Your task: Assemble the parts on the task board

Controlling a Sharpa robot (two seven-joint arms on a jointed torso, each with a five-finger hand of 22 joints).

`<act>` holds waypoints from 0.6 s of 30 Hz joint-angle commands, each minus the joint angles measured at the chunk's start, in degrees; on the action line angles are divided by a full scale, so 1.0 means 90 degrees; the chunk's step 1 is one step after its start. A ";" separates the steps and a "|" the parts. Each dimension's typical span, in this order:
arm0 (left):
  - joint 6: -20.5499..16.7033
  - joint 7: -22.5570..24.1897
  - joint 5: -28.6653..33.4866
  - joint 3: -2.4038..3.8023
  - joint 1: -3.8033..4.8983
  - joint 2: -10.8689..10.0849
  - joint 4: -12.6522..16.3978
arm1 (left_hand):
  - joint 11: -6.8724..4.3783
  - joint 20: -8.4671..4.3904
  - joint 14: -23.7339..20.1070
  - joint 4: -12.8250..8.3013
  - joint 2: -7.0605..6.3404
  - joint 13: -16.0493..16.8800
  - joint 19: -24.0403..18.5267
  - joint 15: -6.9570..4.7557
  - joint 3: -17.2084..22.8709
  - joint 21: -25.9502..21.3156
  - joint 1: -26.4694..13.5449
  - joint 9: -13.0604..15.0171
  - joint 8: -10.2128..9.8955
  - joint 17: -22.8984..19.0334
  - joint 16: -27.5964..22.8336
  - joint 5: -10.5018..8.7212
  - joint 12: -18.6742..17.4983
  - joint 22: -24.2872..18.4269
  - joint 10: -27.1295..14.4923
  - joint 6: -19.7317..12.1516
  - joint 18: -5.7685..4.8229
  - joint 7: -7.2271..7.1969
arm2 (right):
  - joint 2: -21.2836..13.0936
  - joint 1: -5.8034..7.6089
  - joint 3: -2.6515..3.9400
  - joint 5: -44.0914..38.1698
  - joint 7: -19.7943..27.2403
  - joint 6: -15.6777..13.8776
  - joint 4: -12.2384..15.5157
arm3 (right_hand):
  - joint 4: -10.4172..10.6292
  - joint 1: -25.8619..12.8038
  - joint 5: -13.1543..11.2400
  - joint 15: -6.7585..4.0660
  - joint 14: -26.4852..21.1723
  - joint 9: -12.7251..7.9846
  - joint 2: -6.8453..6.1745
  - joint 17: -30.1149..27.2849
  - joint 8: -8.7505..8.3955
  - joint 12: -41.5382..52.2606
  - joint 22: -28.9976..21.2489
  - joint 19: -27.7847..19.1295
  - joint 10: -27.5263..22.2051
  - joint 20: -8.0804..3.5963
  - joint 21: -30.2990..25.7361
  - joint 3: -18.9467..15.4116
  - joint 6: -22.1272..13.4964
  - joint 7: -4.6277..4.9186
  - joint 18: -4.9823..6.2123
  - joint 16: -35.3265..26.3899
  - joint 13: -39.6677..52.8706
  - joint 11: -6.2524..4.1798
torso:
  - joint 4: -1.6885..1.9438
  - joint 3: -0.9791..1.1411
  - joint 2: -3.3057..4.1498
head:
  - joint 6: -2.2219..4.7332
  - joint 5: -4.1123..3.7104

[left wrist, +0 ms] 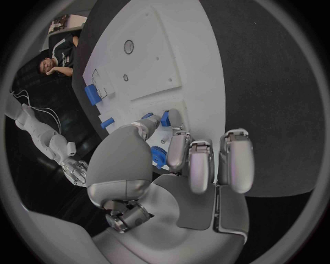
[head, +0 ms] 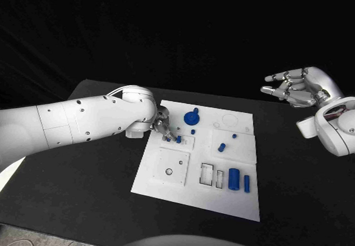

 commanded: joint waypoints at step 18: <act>-0.1208 0.0099 0.0850 0.0020 -0.0037 -0.0321 0.0208 | 0.0051 -0.0051 0.0660 0.0096 0.0142 -0.0440 0.0267 -0.0029 -0.1012 -0.0248 0.0117 -0.0112 -0.0016 0.1673 0.0019 0.0071 -0.0369 0.0595 -0.0254 -0.0148 0.0012 0.0066 | 0.0011 -0.0015 0.0001 0.0009 0.0048 0.0118 -0.0031 | 0.0006 -0.0006 0.0024 0.0040 0.0477 0.0008 0.0023 0.0942 0.0018 -0.0045 -0.0011 -0.0047 -0.0034 -0.0019 -0.0024 -0.0032 -0.0015 -0.0008 0.0048 -0.0045 -0.0010 0.0010 | -0.0004 0.0000 0.0003 | 0.0004 -0.0018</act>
